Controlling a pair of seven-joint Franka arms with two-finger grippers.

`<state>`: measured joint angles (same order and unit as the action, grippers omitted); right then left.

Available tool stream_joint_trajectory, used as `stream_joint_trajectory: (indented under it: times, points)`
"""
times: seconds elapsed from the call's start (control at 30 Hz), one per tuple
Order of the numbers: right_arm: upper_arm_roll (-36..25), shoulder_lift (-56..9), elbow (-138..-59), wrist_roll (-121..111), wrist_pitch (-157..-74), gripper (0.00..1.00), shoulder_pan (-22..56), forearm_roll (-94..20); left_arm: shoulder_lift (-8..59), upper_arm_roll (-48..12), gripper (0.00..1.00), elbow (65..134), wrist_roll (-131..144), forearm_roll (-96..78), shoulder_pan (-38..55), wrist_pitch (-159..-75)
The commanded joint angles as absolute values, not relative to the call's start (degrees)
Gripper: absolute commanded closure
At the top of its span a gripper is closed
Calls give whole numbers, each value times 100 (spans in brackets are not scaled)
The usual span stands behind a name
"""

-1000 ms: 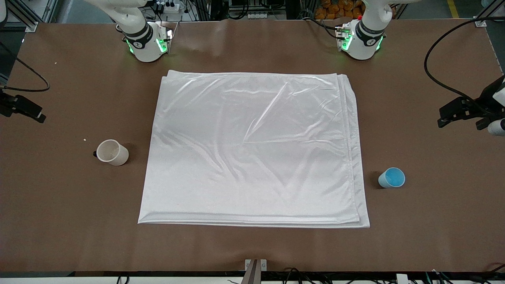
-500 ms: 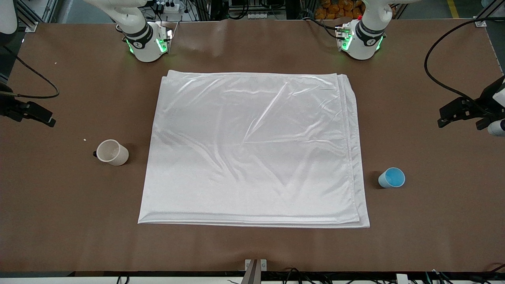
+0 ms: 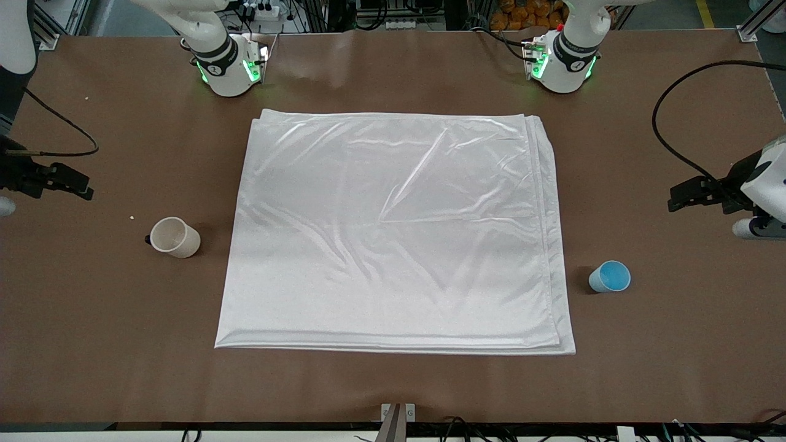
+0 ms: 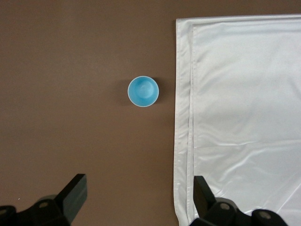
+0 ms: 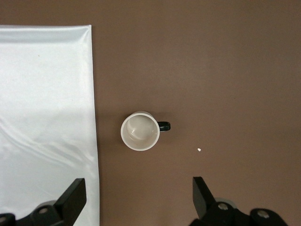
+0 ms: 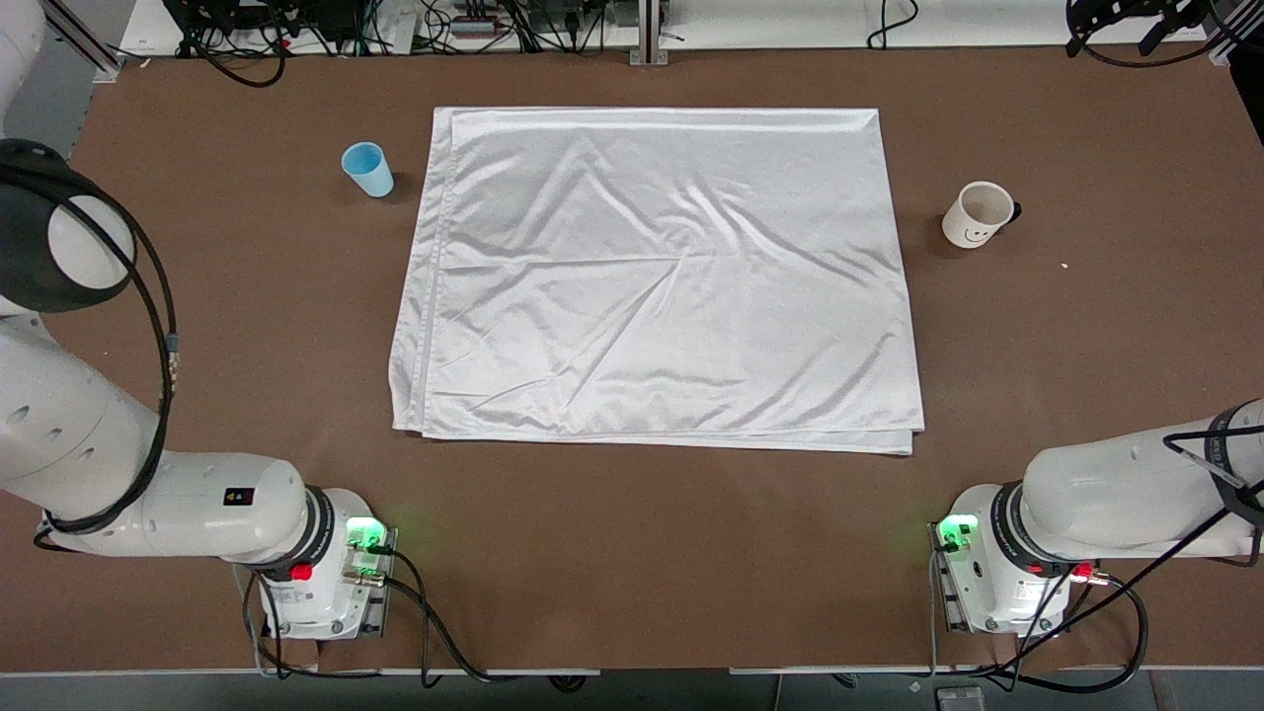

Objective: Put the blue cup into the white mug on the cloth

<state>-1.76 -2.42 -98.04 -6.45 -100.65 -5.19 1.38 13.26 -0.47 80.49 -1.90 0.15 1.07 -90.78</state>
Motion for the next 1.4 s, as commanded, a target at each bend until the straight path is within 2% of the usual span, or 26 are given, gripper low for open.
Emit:
stream_joint_trajectory:
  times: [0.0, 0.27, 0.57, 0.9, 1.13, 1.37]
  points:
    - [-158, -202, -10256, -1685, -10441, 0, -650, 167, 1537, -53, 0, 8042, -88, 105, 106, -9097]
    - [-158, -211, -10880, -3214, -10898, 0, -808, 141, 1968, -53, 0, 8173, -88, 105, -9, -9561]
    - [-158, -518, -10978, -4903, -11188, 0, -861, 132, 1995, -53, 0, 9184, -141, 114, -88, -10976]
    - [-158, -1089, -10978, -6387, -11627, 0, -879, 141, 2276, -53, 0, 9887, -185, 229, -299, -12339]
    - [-158, -1485, -10978, -7576, -11918, 0, -931, 141, 2847, -62, 0, 9879, -185, 220, -316, -12726]
    - [-158, -1863, -10986, -8471, -12146, 0, -993, 141, 3049, -62, 0, 9853, -141, 185, -316, -12823]
